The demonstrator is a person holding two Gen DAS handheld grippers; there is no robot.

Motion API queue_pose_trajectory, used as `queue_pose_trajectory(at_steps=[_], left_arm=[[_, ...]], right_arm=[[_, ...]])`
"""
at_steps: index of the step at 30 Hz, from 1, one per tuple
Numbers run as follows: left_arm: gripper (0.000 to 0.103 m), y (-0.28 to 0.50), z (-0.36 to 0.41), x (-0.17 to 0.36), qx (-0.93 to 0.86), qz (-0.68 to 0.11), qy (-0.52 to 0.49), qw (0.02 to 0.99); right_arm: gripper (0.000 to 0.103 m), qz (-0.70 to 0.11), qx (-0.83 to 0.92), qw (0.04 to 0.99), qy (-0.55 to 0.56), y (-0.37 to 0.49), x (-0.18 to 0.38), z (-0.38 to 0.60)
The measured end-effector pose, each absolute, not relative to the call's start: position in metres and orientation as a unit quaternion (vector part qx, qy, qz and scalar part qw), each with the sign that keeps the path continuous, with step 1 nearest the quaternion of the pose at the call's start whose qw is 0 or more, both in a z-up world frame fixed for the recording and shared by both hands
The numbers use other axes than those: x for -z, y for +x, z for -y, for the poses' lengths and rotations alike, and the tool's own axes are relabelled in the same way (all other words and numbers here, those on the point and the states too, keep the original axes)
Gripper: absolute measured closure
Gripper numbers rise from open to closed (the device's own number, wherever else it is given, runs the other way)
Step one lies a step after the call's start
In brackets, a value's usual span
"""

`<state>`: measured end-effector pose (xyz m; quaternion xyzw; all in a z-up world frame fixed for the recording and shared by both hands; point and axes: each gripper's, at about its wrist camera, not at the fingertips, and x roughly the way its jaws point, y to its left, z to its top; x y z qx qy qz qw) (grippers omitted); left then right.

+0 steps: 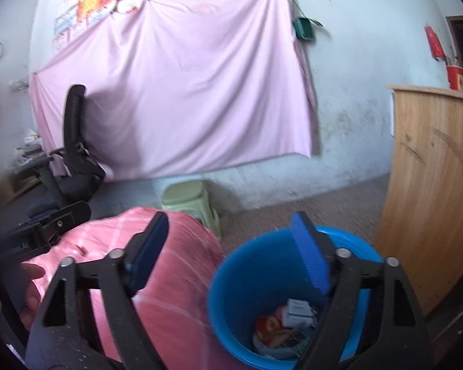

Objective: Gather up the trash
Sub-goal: 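Move both grippers back over the bed toward the battery and clip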

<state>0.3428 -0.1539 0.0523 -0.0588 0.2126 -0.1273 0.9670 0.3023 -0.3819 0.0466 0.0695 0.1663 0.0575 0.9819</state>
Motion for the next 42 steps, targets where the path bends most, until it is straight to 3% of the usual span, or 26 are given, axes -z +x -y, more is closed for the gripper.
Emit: queue_pose_trajectory(at_steps=[15, 27, 37, 39, 42], left_arm=[[0.002, 0.308, 0.051, -0.049, 0.025, -0.164, -0.042, 0.985], [0.002, 0.297, -0.021, -0.022, -0.009, -0.21, -0.02, 0.977], [0.002, 0.299, -0.068, 0.008, -0.02, -0.268, -0.026, 0.963], [0.002, 0.302, -0.075, 0.013, -0.019, -0.277, -0.034, 0.96], [0.004, 0.308, -0.082, 0.018, -0.012, -0.296, -0.057, 0.953]], right_arm=[[0.0, -0.097, -0.16, 0.981, 0.05, 0.305, -0.058, 0.3], [0.0, -0.15, -0.213, 0.966, 0.004, 0.332, -0.038, 0.223], [0.0, -0.246, -0.249, 0.935, -0.05, 0.367, -0.008, 0.171], [0.005, -0.271, -0.257, 0.926, -0.059, 0.376, -0.002, 0.16], [0.02, -0.315, -0.271, 0.906, -0.073, 0.389, 0.01, 0.147]])
